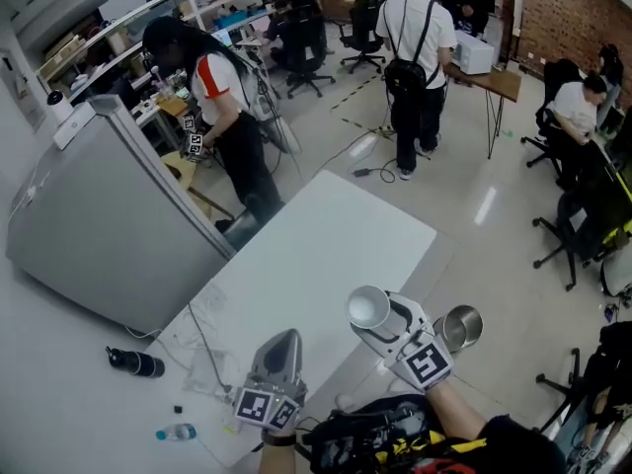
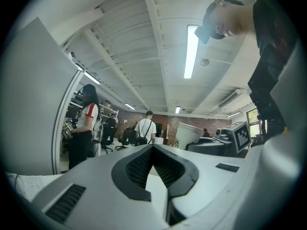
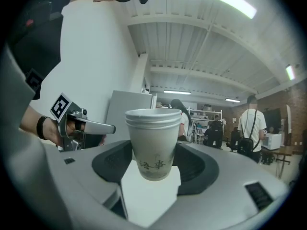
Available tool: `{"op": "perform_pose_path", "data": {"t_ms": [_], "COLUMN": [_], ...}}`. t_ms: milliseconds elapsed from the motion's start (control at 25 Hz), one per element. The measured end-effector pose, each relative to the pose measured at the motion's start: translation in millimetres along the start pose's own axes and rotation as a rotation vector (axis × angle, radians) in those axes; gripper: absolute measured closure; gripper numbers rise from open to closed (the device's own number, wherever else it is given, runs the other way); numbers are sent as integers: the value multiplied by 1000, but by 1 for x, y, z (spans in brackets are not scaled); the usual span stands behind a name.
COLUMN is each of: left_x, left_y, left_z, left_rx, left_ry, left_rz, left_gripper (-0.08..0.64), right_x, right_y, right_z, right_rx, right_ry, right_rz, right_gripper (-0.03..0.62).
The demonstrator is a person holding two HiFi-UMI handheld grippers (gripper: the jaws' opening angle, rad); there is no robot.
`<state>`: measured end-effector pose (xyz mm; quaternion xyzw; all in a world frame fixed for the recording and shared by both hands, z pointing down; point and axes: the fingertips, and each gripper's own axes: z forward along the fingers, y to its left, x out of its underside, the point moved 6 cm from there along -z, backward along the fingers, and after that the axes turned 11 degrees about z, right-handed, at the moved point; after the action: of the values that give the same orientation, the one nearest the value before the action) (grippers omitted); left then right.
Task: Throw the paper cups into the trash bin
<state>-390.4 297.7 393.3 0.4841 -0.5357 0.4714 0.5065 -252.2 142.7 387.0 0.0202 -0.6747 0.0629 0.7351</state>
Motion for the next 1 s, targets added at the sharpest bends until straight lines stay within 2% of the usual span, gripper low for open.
{"op": "perform_pose_path", "data": {"t_ms": [360,480,840,1000], "left_x": [0,-1,-1,-3], "left_y": [-50,-68,-165,-192], "left_z": [63,84,151,177], "left_rx": [140,184,385,469], "left_ry": [-14,-17,23,30], "left_rz": [-26,-25,-35,-48], "left_gripper": [558,558,558,558], "right_x": [3,1,-5,-6], "right_y": [-53,-71,-119,-133], "right_z": [-65,-85,-172,-199], "right_rx": [163,210,361,438], "right_ry": [14,-17,-75,-75], "right_rz": [26,26,75,91], "right_gripper": [295,295,295,295]}}
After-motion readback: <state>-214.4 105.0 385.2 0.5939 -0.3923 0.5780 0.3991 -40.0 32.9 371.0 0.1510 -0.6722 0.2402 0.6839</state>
